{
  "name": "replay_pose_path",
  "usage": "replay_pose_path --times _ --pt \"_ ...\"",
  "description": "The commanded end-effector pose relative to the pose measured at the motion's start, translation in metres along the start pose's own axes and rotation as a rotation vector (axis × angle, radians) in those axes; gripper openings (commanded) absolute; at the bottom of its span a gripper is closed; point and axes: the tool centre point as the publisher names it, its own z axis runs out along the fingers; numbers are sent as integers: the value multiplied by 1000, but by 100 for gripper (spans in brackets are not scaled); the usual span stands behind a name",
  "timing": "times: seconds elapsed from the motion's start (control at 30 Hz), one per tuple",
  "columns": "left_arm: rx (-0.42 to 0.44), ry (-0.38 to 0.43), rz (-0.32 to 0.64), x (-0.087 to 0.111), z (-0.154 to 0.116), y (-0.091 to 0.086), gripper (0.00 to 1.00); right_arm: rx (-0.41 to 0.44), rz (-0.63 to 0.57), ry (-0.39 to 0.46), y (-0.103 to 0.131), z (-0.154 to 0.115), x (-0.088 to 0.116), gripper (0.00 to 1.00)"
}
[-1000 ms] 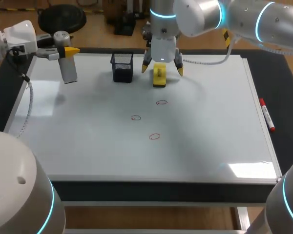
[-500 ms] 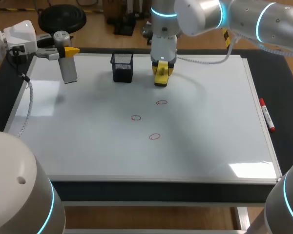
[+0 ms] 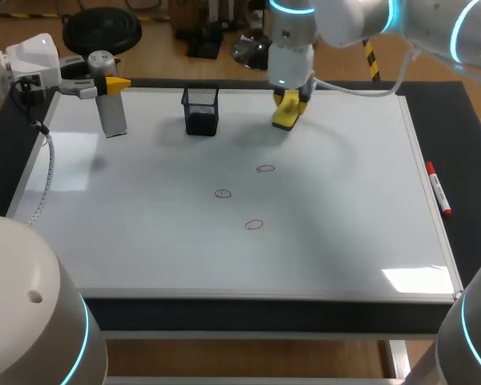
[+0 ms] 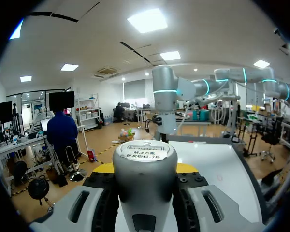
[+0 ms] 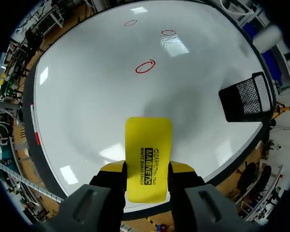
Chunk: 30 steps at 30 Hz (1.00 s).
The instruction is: Pick up the inspection probe, press it on each red-marked spot on the whiteboard one by one, put down the probe, pick up the eraser, and wipe off all the red marks.
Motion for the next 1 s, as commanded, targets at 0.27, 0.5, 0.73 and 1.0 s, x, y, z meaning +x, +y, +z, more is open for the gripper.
replay_pose_path --times 0.27,0.5,0.73,1.0 --pt "2 -5 2 1 0 0 0 12 156 -22 -4 -15 84 0" --pt "2 -5 2 1 0 0 0 -4 232 -2 0 -10 123 0" --pt "2 -5 2 1 0 0 0 -15 296 11 3 -8 155 0" --pt "2 -5 2 1 0 0 0 -19 305 -7 4 -7 165 0"
